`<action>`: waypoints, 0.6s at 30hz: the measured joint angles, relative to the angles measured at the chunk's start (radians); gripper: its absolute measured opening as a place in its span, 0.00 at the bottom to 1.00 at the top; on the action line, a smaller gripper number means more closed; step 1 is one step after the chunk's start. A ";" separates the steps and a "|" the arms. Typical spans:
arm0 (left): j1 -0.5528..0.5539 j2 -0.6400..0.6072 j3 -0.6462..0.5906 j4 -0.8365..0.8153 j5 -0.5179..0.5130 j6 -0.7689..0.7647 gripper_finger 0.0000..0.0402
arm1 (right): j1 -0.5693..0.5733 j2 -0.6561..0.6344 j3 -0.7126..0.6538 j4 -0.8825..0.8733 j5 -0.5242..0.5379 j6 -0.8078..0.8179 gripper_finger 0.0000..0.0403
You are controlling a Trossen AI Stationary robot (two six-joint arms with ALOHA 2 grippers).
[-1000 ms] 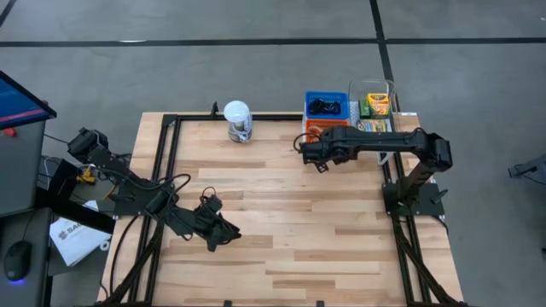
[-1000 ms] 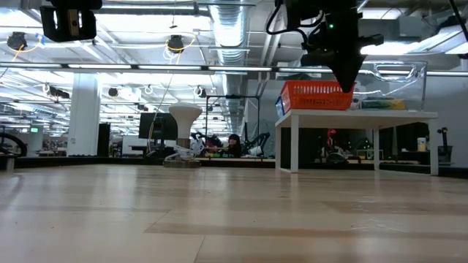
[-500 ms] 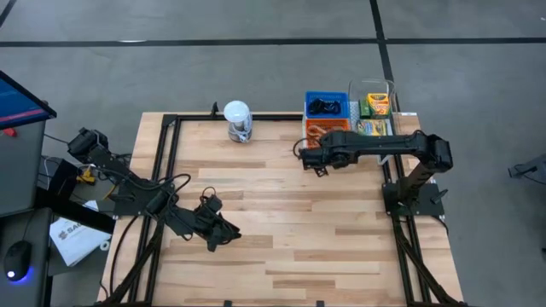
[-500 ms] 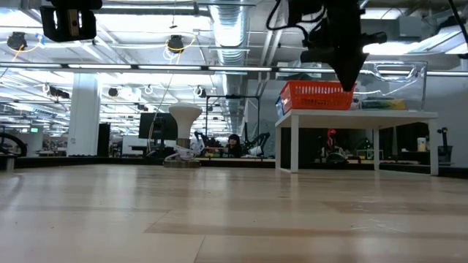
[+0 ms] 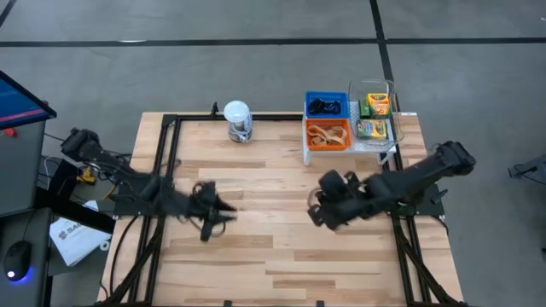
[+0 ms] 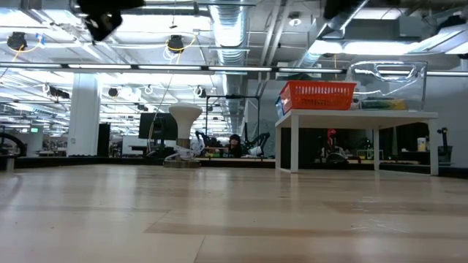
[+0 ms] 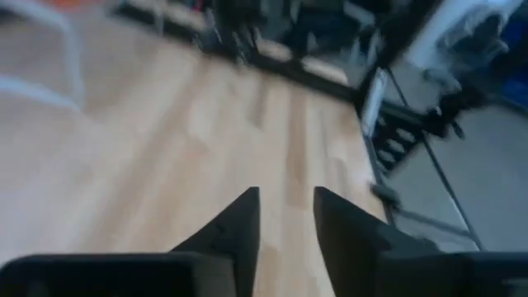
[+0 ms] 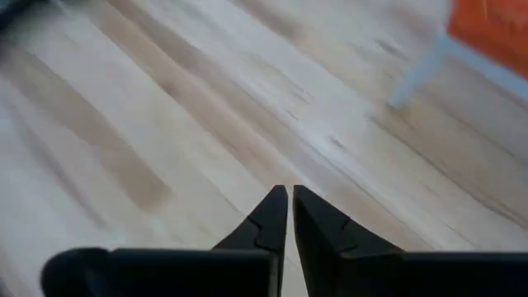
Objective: Pick & Place Office Desk Supplies
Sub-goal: Return to Home Position
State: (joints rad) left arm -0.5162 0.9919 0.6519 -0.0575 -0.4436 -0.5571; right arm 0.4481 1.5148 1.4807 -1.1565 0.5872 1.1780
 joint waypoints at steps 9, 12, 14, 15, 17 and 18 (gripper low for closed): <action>0.564 -0.135 -0.297 0.384 0.599 0.193 0.04 | 0.231 -0.038 0.001 0.027 0.312 0.294 0.03; 0.581 -0.239 -0.356 0.371 0.652 0.239 0.01 | 0.249 -0.038 0.001 0.034 0.353 0.356 0.03; 0.555 -0.326 -0.402 0.348 0.618 0.261 0.01 | 0.258 -0.038 0.001 0.041 0.385 0.392 0.03; 0.538 -0.377 -0.428 0.333 0.592 0.264 0.01 | 0.260 -0.038 0.001 0.042 0.400 0.407 0.03; 0.508 -0.472 -0.481 0.316 0.537 0.269 0.01 | 0.268 -0.038 0.001 0.043 0.431 0.434 0.03; 0.496 -0.524 -0.508 0.313 0.517 0.270 0.01 | 0.274 -0.038 0.001 0.043 0.445 0.444 0.03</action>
State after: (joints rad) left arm -0.0197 0.4683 0.1441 0.2557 0.0739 -0.2875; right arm 0.7221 1.4769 1.4815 -1.1133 1.0320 1.6217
